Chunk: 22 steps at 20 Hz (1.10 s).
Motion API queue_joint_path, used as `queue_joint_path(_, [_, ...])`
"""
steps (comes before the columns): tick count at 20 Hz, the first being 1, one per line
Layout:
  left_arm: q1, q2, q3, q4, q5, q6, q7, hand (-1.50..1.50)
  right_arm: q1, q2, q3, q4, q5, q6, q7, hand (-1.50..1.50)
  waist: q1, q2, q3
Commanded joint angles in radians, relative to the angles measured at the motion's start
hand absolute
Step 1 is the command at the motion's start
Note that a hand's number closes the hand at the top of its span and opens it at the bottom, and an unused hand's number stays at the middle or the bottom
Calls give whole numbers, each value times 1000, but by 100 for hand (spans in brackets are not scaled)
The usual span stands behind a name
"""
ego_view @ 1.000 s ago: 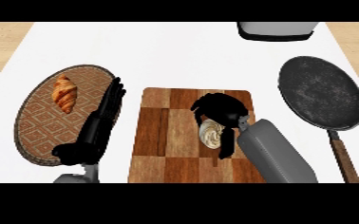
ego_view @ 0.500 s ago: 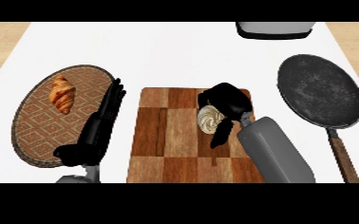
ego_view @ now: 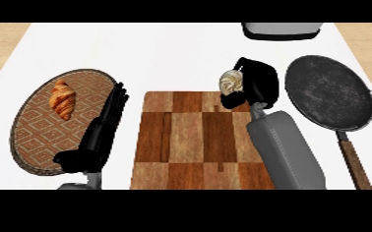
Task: Pick the cupcake from the cutting board and place it in the pan
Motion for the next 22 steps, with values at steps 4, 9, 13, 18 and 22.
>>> queue_joint_path(4, [-32,-4,0,-2,-9,4,29,0,-61,11,131,-202,99,-144,413,150,21,7,2])
queue_joint_path(9, [-1,14,5,-38,6,-27,30,0,0,11,63,-238,143,-241,472,150,22,12,3])
queue_joint_path(13, [5,-6,-7,-22,-14,-14,9,0,79,7,-23,-247,105,-344,397,150,20,13,3])
queue_joint_path(18, [-8,-5,25,20,-3,-25,-18,0,110,-124,-151,-250,32,-373,277,150,18,14,3])
queue_joint_path(22, [-1,6,28,-4,5,-42,-7,0,158,-198,-196,-194,98,-456,239,150,18,13,3])
